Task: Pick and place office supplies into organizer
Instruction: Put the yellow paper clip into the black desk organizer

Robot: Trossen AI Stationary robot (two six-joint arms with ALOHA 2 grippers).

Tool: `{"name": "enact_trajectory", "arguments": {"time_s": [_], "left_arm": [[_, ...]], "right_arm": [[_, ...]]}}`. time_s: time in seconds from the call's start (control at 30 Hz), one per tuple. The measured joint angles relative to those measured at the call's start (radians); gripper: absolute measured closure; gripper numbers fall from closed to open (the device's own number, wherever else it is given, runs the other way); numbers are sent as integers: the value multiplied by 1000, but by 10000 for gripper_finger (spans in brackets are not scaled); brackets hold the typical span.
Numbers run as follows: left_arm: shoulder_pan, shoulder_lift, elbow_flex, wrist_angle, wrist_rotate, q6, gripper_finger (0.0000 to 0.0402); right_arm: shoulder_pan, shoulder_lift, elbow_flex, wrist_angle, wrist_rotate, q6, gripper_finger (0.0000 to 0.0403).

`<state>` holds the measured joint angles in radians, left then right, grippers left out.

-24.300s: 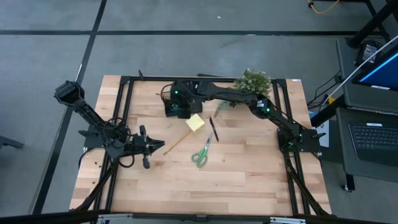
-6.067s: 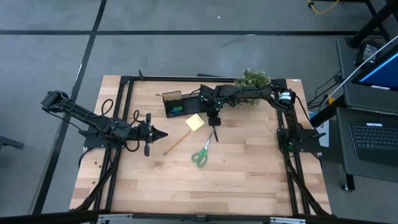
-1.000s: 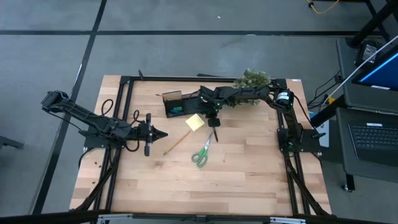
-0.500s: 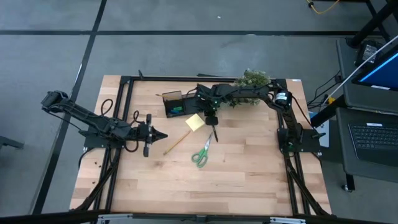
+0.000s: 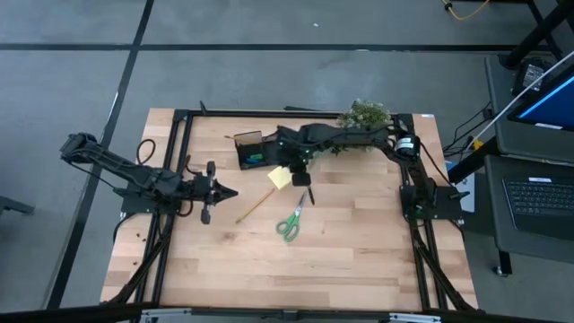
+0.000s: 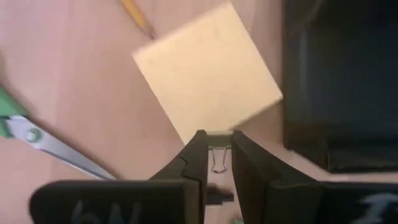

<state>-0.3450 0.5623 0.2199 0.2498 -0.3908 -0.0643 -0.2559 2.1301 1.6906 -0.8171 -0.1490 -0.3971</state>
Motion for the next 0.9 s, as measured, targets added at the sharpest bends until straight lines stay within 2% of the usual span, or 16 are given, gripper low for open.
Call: {"name": "enact_trajectory", "arguments": {"time_s": [0.33,0.43,0.53,0.9], "left_arm": [[0,-42,0,-18,0,-1,400],[0,-44,0,-18,0,-1,399],[0,-44,0,-18,0,-1,399],[0,-44,0,-18,42,-3,399]], "right_arm": [[47,-2,138,-18,-7,-1,346],[50,-2,170,3,-45,1,346],[50,-2,179,67,-90,3,343],[45,11,180,240,-93,54,341]]}}
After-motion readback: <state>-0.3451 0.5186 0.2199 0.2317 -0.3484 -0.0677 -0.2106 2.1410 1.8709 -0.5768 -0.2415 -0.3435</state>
